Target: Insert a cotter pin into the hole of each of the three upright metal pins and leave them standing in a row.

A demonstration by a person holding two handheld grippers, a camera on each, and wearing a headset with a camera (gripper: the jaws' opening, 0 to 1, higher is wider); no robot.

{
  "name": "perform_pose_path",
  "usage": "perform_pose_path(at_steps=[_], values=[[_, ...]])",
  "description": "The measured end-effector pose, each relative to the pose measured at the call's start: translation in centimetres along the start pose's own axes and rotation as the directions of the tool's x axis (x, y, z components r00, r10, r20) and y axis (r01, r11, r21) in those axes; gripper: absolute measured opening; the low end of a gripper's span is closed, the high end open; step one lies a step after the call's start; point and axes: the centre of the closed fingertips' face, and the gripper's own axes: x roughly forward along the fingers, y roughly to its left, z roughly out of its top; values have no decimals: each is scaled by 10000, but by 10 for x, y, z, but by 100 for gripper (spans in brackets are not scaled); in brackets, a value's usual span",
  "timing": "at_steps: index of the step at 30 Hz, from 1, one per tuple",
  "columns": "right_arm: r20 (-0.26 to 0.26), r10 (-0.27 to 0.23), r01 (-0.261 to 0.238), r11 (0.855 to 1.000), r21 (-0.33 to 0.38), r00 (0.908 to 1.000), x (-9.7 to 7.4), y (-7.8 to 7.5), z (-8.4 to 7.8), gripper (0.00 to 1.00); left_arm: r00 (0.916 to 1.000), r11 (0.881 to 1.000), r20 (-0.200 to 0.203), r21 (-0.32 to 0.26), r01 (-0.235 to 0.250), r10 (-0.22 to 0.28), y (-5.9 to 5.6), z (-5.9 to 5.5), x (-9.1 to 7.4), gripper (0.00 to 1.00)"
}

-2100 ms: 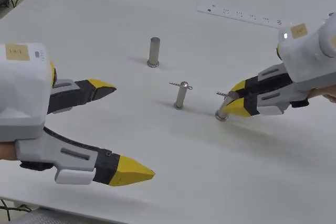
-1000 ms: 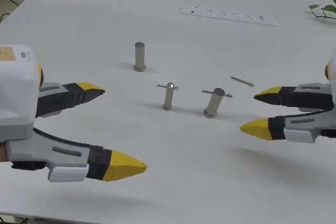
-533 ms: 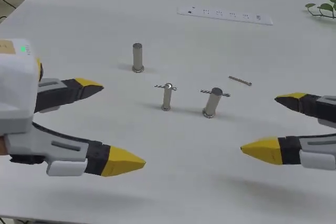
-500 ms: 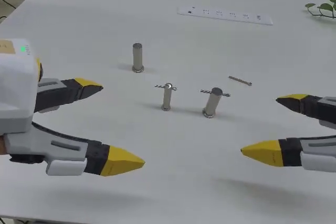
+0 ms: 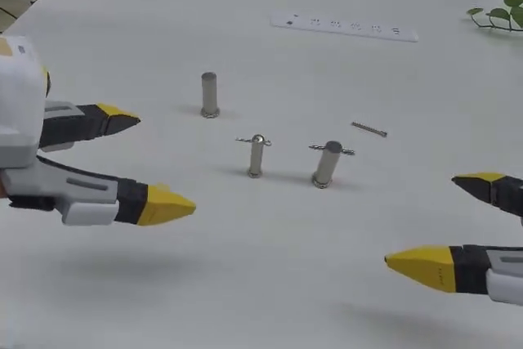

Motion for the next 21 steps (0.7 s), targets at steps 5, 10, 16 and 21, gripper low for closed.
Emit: perform_pose_path(at_steps=[5, 10, 16, 21], values=[[-102, 72, -73, 10000, -4, 9999, -6, 8, -4, 100, 9998, 9997, 24, 137, -194, 193, 26, 8, 3, 81], [-183, -65, 66, 10000, 61, 9998, -10, 10, -8, 100, 9976, 9970, 255, 401, -660, 650, 42, 25, 13, 73], [-96, -197, 200, 9994, 291, 9998, -19, 15, -12, 100, 9903, 9947, 934, -78, -1028, 1031, 57, 48, 34, 64], [-55, -320, 322, 9985, 431, 9995, -23, 18, -17, 100, 9875, 9885, 533, 214, -1496, 1482, 69, 49, 55, 60]])
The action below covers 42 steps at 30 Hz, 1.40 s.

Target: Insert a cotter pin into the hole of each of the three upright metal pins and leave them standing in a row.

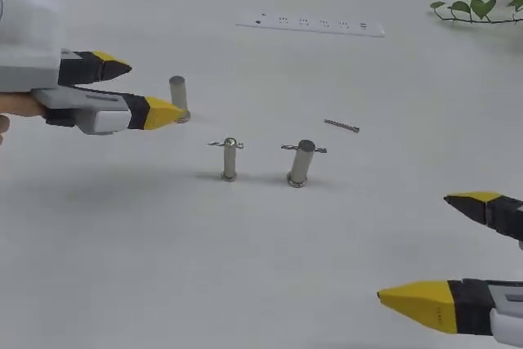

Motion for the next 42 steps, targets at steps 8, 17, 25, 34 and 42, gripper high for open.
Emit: perform_pose_path(at_steps=[8, 17, 25, 34, 42], values=[[122, -184, 183, 9998, 65, 9998, -3, -3, 0, 99, 9993, 9999, -368, -90, 110, -114, 1, -10, 32, 47], [176, -443, 442, 9990, 56, 9989, -8, -11, 2, 97, 9984, 9991, -529, -391, 173, -194, 4, -20, 49, 31], [208, -651, 645, 9976, 245, 9977, -14, -16, -1, 97, 9962, 9996, -840, -201, 215, -231, 3, -28, 58, 26], [240, -747, 733, 9958, 542, 9969, -16, -18, -6, 96, 9955, 9992, -887, -207, -355, 335, 13, -27, 61, 13], [246, -759, 739, 9947, 716, 9968, -15, -18, -9, 95, 9964, 9995, -813, -152, -273, 260, 12, -26, 60, 12]])
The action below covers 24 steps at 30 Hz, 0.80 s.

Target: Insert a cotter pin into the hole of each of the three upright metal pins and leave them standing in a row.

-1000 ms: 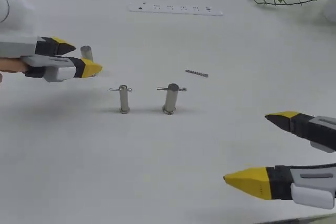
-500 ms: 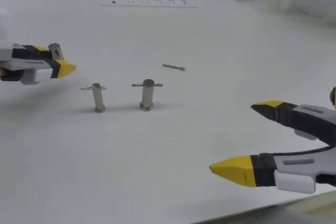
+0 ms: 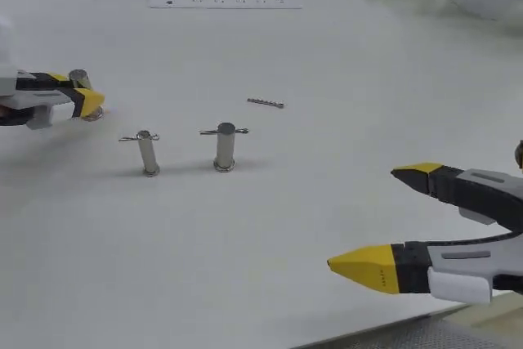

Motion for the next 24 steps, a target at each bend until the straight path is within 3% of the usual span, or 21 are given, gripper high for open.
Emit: perform_pose_path(at_steps=[11, 12, 15, 21, 24], values=[[136, 74, -74, 10000, -19, 9999, 2, 2, 2, 95, 9999, 9999, -60, -28, -136, 136, 0, -1, -2, 12], [155, 84, -83, 10000, -25, 9998, 1, 3, 3, 95, 10000, 9994, -59, -341, -57, 55, 0, -1, -1, 12], [198, 131, -130, 9999, -59, 9997, 1, 4, 4, 95, 9996, 9998, -241, -114, -166, 163, 2, -3, -3, 11], [490, 133, -136, 9999, 57, 9987, -4, 2, 9, 95, 9988, 9973, -416, -681, -287, 260, 2, -5, -5, 11], [442, 102, -102, 9999, -4, 9990, -6, 0, 8, 95, 9980, 9979, -524, -526, -372, 344, 4, -7, -8, 11]])
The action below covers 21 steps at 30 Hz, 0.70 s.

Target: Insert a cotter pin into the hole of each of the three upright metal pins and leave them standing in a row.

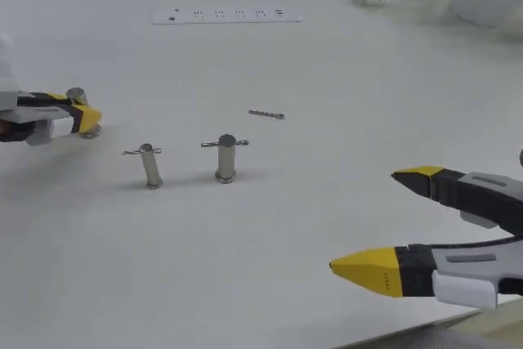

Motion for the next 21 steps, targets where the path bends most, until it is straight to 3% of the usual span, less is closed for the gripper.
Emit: perform_pose_path(at_steps=[5, 8, 13, 21], values=[[0, 2, -2, 10000, -67, 10000, -3, -2, 0, 95, 9998, 9998, -209, 175, -27, 31, -5, -2, -11, 11], [110, -17, 18, 10000, -69, 9999, -4, -2, 2, 95, 9999, 9994, 22, -332, -117, 118, -8, 3, -21, 11], [95, 28, -26, 9998, -193, 10000, -4, -4, 1, 95, 10000, 10000, 38, 62, -71, 70, -18, 5, -39, 11], [202, 118, -112, 9995, -305, 9997, -5, -5, 3, 94, 9990, 9995, 348, -143, -289, 293, -31, 4, -75, 11]])
